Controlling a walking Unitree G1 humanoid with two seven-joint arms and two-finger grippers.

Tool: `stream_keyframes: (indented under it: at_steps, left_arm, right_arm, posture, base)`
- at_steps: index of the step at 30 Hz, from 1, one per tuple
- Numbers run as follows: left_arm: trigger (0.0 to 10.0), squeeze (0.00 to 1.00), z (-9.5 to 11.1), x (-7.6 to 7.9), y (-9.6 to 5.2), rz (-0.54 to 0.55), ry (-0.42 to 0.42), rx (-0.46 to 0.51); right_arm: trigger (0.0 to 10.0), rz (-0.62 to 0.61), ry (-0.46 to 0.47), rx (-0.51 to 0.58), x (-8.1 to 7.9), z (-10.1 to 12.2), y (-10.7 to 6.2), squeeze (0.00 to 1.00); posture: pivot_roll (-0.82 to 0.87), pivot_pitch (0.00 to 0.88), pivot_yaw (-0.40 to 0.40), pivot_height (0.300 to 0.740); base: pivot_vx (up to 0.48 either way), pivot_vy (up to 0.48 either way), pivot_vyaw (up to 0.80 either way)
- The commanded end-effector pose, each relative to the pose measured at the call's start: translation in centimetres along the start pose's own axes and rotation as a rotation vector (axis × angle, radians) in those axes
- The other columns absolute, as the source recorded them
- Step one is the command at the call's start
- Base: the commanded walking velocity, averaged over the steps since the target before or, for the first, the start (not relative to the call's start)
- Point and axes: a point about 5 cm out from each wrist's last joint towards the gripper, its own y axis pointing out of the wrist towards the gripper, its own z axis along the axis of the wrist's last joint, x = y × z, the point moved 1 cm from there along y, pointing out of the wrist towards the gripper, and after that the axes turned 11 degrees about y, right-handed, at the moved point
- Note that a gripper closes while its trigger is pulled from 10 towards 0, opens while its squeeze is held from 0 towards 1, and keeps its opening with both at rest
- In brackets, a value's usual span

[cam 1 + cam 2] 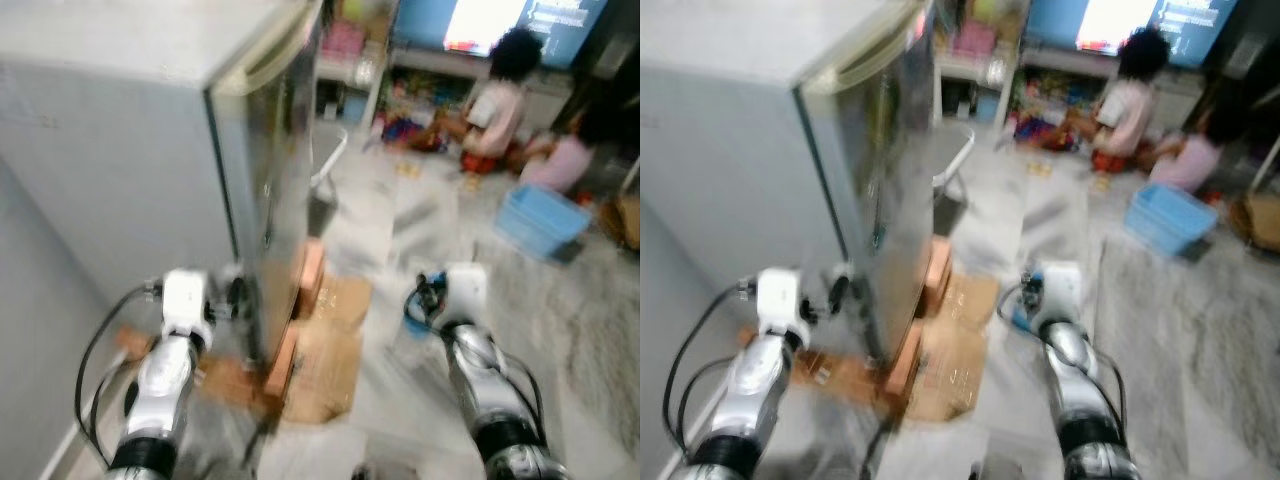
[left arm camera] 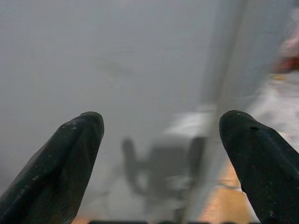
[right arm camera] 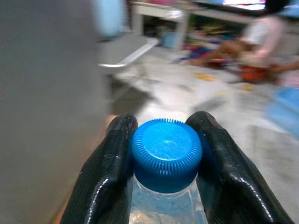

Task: Restocking fridge

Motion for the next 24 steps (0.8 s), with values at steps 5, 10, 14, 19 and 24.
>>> stream_keyframes:
  at_steps: [5, 10, 14, 19, 24]
  left_arm:
    - [10.0, 0.0, 0.8, 1.1, 0.9, -0.058, -0.074, 0.025]
    - [10.0, 0.0, 1.7, 1.8, 1.9, -0.114, -0.087, 0.035]
    - [10.0, 0.0, 1.8, 3.1, 1.9, -0.169, -0.07, 0.044]
    - [10.0, 0.0, 1.8, 4.1, 1.9, -0.2, -0.068, 0.049]
    - [10.0, 0.0, 1.9, 4.4, 2.0, -0.198, -0.055, 0.054]
  right_arm:
    - [10.0, -0.025, -0.023, 0.042, 1.2, 1.4, 0.3, 0.0]
    - [10.0, -0.03, -0.025, 0.041, 1.2, 1.3, 0.3, 0.0]
    - [10.0, -0.034, -0.024, 0.042, 1.2, 1.3, 0.2, 0.0]
    - [10.0, -0.038, -0.021, 0.041, 1.2, 1.2, 0.1, 0.0]
    - [10.0, -0.036, -0.02, 0.038, 1.1, 1.1, 0.1, 0.0]
  posture:
    - [0.04, 0.0, -0.05, 0.74]
    - [0.03, 0.0, -0.044, 0.74]
    - [0.02, 0.0, -0.038, 0.74]
    - [0.02, 0.0, -0.037, 0.74]
    - [0.03, 0.0, -0.036, 0.74]
  base:
    - [0.0, 0.0, 0.0]
    - [0.0, 0.0, -0.12]
    - [0.0, 0.0, -0.8]
    - [0.0, 0.0, -0.8]
    - [0.0, 0.0, -0.8]
